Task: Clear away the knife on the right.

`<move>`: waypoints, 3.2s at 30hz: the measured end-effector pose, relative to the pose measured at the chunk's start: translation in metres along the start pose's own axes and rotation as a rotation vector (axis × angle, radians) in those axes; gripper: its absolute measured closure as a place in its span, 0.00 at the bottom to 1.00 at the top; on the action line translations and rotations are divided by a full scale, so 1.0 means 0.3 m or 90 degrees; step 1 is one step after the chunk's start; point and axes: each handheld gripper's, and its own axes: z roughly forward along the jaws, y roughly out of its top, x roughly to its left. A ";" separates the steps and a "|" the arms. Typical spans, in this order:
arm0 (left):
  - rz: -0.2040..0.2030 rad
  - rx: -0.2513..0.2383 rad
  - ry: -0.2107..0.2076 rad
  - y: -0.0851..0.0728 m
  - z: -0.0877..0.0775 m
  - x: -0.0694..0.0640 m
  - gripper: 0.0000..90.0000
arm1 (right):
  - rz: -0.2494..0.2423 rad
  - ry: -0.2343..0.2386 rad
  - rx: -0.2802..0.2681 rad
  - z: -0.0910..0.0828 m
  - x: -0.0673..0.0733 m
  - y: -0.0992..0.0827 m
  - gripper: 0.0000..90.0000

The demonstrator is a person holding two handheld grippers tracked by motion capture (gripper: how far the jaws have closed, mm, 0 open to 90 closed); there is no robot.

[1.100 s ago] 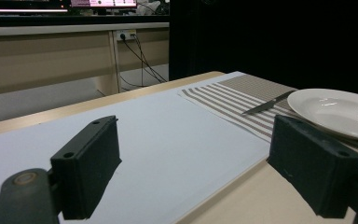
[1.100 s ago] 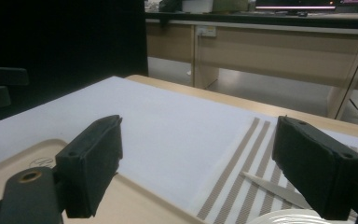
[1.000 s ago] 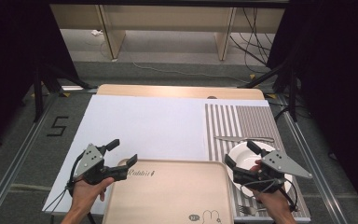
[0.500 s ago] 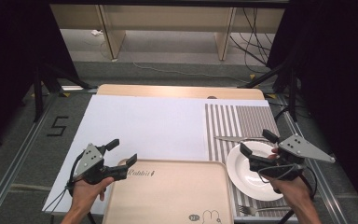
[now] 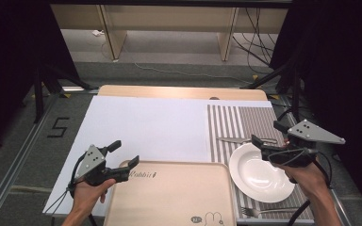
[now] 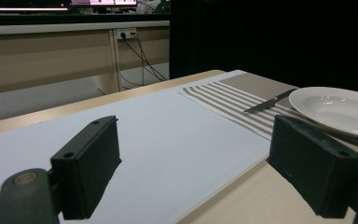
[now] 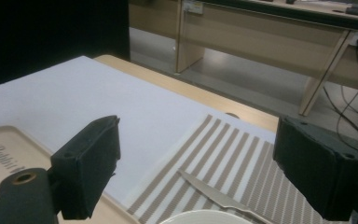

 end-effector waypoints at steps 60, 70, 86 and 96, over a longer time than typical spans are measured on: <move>0.011 0.000 -0.003 -0.004 0.010 -0.001 0.17 | -0.054 -0.003 0.398 0.469 -0.283 -0.027 0.20; 0.013 0.003 -0.003 -0.004 0.010 0.000 0.17 | -0.042 -0.018 0.518 0.545 -0.349 -0.082 0.20; 0.008 0.003 -0.003 -0.005 0.012 0.001 0.17 | -0.037 -0.023 0.606 0.615 -0.393 -0.139 0.23; 0.010 0.003 -0.004 -0.005 0.012 0.001 0.17 | -0.063 -0.028 0.649 0.656 -0.394 -0.178 0.23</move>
